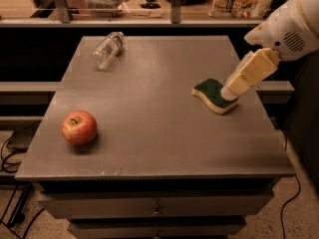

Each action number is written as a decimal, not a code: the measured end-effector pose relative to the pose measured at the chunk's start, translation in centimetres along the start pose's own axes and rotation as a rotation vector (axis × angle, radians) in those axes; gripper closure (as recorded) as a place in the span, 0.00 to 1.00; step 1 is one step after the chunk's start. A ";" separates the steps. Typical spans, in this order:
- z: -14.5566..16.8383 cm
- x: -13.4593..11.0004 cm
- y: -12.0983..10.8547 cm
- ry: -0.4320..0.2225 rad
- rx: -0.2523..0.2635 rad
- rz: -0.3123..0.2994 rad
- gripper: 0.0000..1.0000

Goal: Pick water bottle

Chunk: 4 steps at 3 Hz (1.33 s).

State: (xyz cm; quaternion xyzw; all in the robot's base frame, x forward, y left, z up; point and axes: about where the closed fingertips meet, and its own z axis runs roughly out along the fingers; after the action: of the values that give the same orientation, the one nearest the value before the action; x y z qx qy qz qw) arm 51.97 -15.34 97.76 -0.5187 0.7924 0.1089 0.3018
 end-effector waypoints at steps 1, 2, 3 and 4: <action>0.3 0.0 0.0 0.007 -0.003 0.000 0.00; 0.9 -0.1 0.1 0.023 -0.010 0.000 0.00; 5.0 -3.2 0.3 -0.040 -0.063 0.000 0.00; 10.6 -8.7 0.5 -0.145 -0.081 -0.026 0.00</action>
Offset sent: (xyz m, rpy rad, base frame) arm 0.0055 0.0070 -0.0133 -0.0297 0.0340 -0.0006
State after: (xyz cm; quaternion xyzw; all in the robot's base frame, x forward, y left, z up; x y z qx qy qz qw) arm 57.84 -3.37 94.47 -0.5315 0.7567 0.1743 0.3384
